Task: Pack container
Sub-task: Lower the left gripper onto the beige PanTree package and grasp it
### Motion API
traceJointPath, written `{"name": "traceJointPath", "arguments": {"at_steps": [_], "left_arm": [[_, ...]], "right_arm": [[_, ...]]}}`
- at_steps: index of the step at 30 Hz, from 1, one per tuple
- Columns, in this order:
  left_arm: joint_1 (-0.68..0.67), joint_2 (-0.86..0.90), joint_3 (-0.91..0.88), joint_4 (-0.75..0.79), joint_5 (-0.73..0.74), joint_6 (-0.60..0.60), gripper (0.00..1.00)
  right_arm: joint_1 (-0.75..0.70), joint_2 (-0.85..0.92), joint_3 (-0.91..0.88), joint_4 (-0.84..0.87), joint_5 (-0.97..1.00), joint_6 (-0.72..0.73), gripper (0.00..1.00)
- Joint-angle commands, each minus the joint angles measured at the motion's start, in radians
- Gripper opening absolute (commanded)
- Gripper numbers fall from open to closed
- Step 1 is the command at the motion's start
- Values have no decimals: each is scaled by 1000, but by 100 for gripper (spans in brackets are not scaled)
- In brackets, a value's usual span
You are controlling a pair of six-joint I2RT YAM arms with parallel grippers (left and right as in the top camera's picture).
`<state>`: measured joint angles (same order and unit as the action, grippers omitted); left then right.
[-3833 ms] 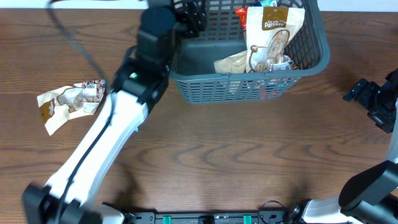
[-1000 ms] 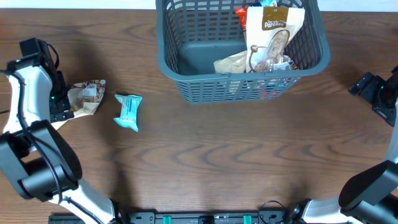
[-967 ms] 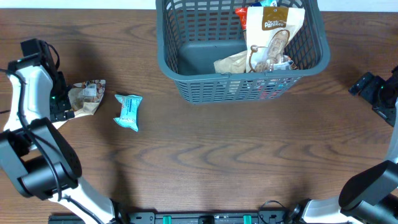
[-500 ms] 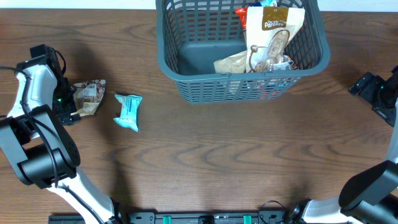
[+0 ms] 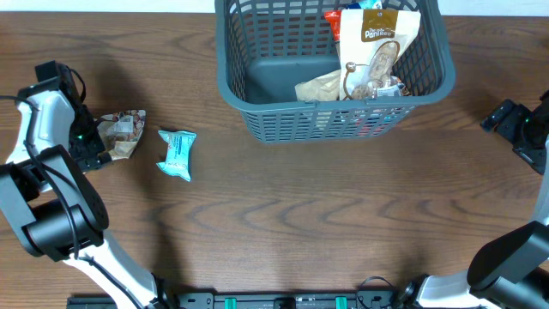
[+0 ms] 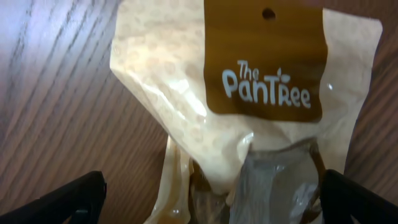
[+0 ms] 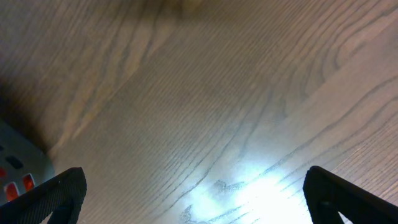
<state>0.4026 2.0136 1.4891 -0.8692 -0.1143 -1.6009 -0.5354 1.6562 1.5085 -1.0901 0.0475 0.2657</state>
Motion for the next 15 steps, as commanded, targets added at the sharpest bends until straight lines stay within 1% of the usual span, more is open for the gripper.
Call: {"name": "traceJointPath", "arguments": {"at_steps": [1, 15], "left_arm": [[11, 6, 3, -3, -25, -17, 99], [11, 6, 3, 27, -29, -17, 99]], "right_arm": [[-7, 0, 0, 2, -15, -12, 99], [-7, 0, 0, 0, -30, -12, 99]]}}
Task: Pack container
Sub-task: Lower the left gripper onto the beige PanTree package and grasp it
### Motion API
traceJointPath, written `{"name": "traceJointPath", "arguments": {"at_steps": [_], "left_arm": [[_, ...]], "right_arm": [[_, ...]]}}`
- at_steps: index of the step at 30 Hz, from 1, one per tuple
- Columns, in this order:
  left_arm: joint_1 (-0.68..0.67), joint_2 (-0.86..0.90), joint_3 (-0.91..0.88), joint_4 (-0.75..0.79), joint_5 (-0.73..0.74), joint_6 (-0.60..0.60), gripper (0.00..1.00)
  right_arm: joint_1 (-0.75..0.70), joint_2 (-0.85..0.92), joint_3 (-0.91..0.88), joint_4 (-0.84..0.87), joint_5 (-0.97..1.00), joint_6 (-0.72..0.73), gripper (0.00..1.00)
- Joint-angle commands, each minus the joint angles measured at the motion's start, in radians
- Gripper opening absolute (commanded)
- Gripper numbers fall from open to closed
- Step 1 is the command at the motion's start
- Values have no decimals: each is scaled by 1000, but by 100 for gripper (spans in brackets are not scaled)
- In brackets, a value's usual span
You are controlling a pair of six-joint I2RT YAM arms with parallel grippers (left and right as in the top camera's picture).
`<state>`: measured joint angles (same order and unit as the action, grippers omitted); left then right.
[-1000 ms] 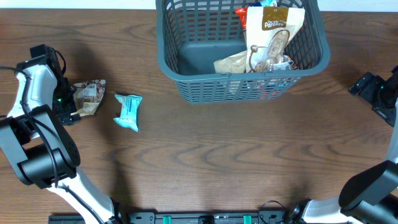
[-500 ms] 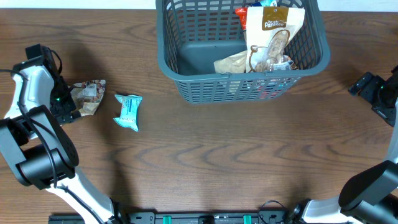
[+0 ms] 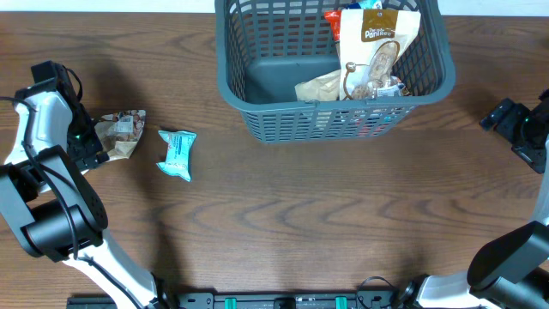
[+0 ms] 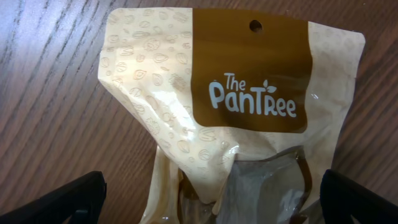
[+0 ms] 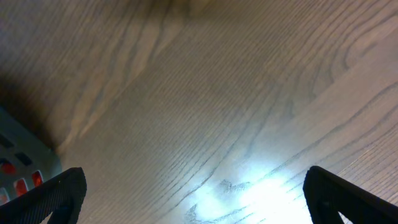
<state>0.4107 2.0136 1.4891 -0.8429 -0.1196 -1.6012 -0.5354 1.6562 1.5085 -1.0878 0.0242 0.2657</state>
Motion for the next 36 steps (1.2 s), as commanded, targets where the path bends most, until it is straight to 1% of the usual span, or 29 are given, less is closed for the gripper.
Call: {"name": "traceJointPath", "arguments": {"at_steps": [1, 12, 18, 22, 28, 31, 33, 35, 36], "left_arm": [[3, 6, 3, 4, -24, -16, 99], [3, 34, 3, -12, -52, -16, 99], [3, 105, 3, -16, -4, 4, 99], [3, 136, 3, -14, 0, 7, 99], [3, 153, 3, -15, 0, 11, 99], [3, 152, 3, -15, 5, 32, 100], [3, 152, 3, -20, 16, 37, 79], [3, 152, 3, -27, 33, 36, 42], [3, 152, 3, -27, 42, 36, 30]], "right_arm": [[-7, 0, 0, -3, -7, -12, 99], [-7, 0, 0, -4, -22, -12, 99], [-7, 0, 0, -5, -30, -13, 99], [-7, 0, 0, -9, -29, -13, 99], [-7, 0, 0, -15, -29, -13, 99], [-7, 0, 0, -19, -29, -13, 99], [-7, 0, 0, -23, -29, -13, 99], [-7, 0, 0, -26, -29, -13, 99], [-7, 0, 0, -28, -29, -13, 99]]}}
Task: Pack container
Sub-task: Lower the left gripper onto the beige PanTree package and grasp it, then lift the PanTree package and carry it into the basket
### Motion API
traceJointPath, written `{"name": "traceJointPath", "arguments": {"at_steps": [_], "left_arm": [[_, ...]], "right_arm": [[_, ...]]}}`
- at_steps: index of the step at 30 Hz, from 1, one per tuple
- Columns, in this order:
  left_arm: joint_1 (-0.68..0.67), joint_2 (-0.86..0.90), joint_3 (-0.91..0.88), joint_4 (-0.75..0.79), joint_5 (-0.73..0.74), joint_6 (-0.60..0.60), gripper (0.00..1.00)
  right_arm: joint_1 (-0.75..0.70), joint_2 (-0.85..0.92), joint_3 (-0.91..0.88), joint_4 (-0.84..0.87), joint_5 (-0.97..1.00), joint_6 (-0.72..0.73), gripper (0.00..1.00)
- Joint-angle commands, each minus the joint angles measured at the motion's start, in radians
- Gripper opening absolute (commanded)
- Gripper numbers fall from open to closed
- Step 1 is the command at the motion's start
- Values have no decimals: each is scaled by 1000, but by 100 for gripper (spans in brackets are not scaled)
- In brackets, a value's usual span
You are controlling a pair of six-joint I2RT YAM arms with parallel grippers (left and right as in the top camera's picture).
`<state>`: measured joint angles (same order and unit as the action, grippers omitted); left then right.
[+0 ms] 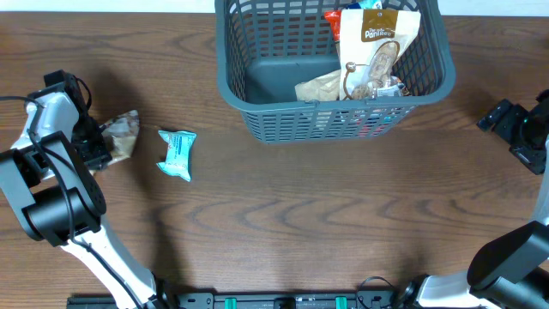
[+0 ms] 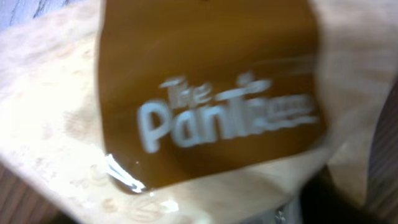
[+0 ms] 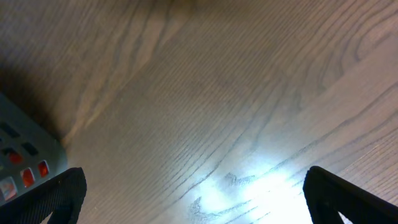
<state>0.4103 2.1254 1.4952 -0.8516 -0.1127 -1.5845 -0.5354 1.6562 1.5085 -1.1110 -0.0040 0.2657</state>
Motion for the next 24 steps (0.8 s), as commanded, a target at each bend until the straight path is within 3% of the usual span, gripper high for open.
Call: {"name": "traceJointPath", "arguments": {"at_steps": [1, 5, 8, 12, 17, 24], "left_arm": [[3, 40, -3, -18, 49, 19, 20], [4, 40, -3, -16, 113, 19, 6], [2, 39, -3, -24, 161, 30, 6], [-10, 13, -3, -26, 175, 148, 6], [-81, -140, -3, -45, -6, 338, 6], [-290, -516, -3, -14, -237, 572, 6]], "right_arm": [[-7, 0, 0, -7, -1, -13, 99], [-7, 0, 0, -11, -1, -13, 99], [-7, 0, 0, -15, 0, -13, 99], [-7, 0, 0, -15, 0, -13, 99], [-7, 0, 0, -14, 0, -13, 99], [-8, 0, 0, -10, 0, -13, 99]]}}
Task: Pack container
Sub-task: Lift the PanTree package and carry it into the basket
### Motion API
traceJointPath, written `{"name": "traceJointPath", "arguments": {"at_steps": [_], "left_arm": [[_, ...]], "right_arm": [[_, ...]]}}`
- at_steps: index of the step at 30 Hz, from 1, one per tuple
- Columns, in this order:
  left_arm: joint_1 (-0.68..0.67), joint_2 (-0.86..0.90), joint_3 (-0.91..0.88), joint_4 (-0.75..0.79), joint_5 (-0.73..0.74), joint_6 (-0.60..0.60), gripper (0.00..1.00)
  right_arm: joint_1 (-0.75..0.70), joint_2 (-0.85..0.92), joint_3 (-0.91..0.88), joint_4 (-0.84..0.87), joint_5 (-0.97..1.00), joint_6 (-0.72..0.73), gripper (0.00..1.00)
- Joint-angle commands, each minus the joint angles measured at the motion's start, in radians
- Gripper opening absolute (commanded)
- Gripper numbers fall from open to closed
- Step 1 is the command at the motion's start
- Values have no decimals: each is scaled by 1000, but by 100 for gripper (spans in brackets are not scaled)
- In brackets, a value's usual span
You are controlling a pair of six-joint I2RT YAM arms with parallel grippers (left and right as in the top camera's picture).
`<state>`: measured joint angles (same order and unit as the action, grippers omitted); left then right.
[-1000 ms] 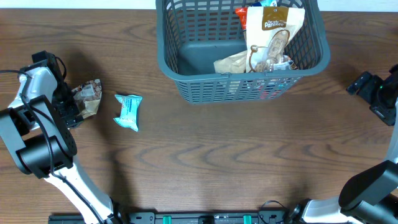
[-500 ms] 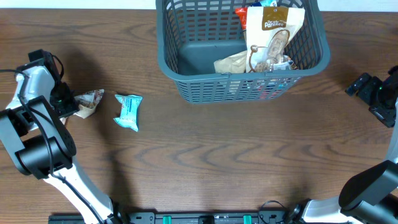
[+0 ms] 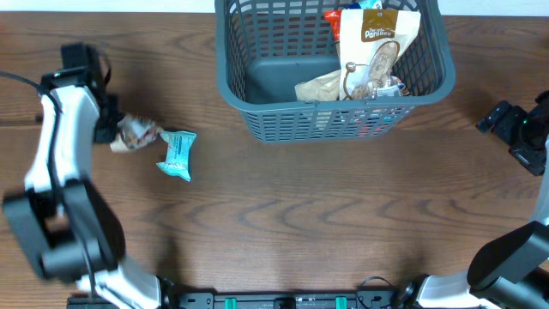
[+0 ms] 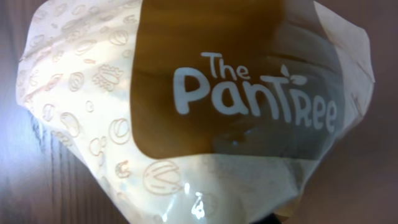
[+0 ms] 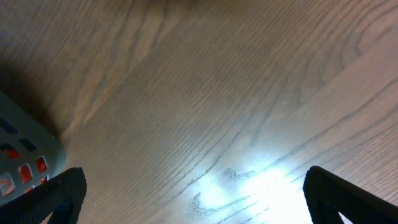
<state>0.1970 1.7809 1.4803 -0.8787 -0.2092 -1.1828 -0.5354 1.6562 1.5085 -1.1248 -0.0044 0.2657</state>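
A beige and brown "The PanTree" snack pouch (image 3: 137, 134) hangs bunched up at the left, with my left gripper (image 3: 114, 130) shut on it. The pouch (image 4: 199, 112) fills the left wrist view and hides the fingers. A teal wrapped bar (image 3: 177, 154) lies on the table just right of it. The grey basket (image 3: 236, 86) stands at the top centre. Far right, my right gripper (image 3: 513, 129) stands open over bare wood (image 5: 193, 199), holding nothing.
Inside the basket's right half lie another PanTree pouch (image 3: 374, 51), a red packet (image 3: 333, 24) and more wrappers; its left half shows bare floor (image 3: 283, 73). The brown wooden table (image 3: 300, 215) runs across the whole view.
My left arm has swung up and to the right, carrying the pouch closer to the teal bar. The pouch now hangs crumpled instead of lying on the table. The right arm is unchanged.
My left gripper stood open over the pouch lying flat at the far left, first close, then slightly higher. Then it was down on the pouch, which filled the wrist view. Now the pouch is gripped and shifted right beside the bar. The right gripper stayed open.
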Motion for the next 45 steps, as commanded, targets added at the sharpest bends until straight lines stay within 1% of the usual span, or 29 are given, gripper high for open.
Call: {"name": "traceJointPath", "arguments": {"at_steps": [1, 4, 8, 12, 15, 18, 23, 30, 33, 37, 39, 45], "left_arm": [[-114, -228, 12, 38, -144, 213, 6], [-210, -361, 12, 133, -145, 328, 6], [-307, -489, 12, 265, -143, 428, 6], [-385, -550, 12, 357, -129, 457, 6], [-443, -552, 12, 425, -55, 457, 6], [-507, -526, 12, 505, 29, 457, 6], [-625, -440, 12, 663, 103, 457, 6], [-760, -307, 12, 834, 119, 457, 6], [-785, -245, 12, 869, 119, 457, 6], [-792, -166, 12, 876, 119, 457, 7], [-788, -135, 12, 875, 111, 458, 12], [-786, -68, 12, 861, 57, 546, 14]], "right_arm": [[-7, 0, 0, 7, 0, -13, 99], [-7, 0, 0, 14, 0, -12, 99], [-7, 0, 0, 14, 0, -12, 99], [-7, 0, 0, 15, 0, -13, 99], [-7, 0, 0, 15, 0, -13, 99], [-7, 0, 0, 15, 0, -13, 99], [-7, 0, 0, 14, 0, -13, 99], [-7, 0, 0, 10, 0, -13, 99], [-7, 0, 0, 10, 0, -13, 99], [-7, 0, 0, 9, 0, -13, 99], [-7, 0, 0, 7, 0, -13, 99], [-7, 0, 0, 7, 0, -13, 99]]}}
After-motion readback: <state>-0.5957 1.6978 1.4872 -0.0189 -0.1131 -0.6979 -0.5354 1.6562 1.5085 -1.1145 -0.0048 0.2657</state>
